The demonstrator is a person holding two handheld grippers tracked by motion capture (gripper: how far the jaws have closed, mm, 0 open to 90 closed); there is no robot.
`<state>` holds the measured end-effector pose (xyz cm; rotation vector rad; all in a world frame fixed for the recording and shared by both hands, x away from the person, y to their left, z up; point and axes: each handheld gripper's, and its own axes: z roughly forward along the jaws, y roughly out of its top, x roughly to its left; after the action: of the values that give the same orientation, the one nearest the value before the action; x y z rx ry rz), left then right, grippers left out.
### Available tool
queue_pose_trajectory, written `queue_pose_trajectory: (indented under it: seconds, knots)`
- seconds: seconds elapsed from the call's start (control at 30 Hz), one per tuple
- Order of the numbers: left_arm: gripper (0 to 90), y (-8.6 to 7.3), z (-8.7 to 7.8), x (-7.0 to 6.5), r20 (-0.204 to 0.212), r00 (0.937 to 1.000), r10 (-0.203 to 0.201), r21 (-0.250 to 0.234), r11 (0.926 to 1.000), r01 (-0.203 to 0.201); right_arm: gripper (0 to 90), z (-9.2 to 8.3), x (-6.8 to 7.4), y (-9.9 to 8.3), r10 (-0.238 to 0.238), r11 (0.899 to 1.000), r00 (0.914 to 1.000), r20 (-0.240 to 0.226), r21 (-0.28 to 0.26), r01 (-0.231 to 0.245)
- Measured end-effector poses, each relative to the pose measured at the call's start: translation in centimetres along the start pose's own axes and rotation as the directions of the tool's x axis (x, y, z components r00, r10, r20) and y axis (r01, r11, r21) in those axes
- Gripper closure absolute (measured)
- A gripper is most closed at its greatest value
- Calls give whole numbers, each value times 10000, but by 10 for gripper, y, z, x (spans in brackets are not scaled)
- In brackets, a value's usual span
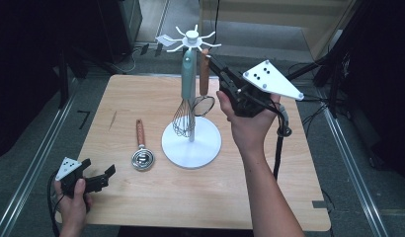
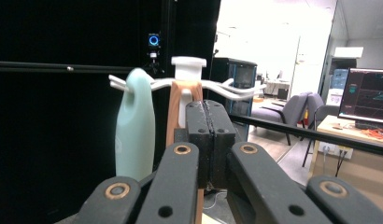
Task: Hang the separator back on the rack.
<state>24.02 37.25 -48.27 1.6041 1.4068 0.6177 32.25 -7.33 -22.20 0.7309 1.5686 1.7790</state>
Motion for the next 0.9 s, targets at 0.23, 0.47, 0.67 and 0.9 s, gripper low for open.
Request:
queue_pose_trajectory:
  seconds: [0.23,0.47,0.67,0.9]
  knots:
    - [0,0,0,0,3,10000,4,24,10000,-4,900,-1,3,8,-154,9998,9998,-84,-81,154]
    - [0,0,0,0,8,10000,-19,15,10000,19,900,0,14,9,-244,9996,9991,-348,-112,240]
    - [0,0,-1,0,18,10000,-28,10,10000,28,900,0,24,8,-445,9990,9975,-542,-37,443]
    - [0,0,-1,0,22,10000,-55,-11,10000,55,900,3,9,0,-292,9991,9996,-45,308,294]
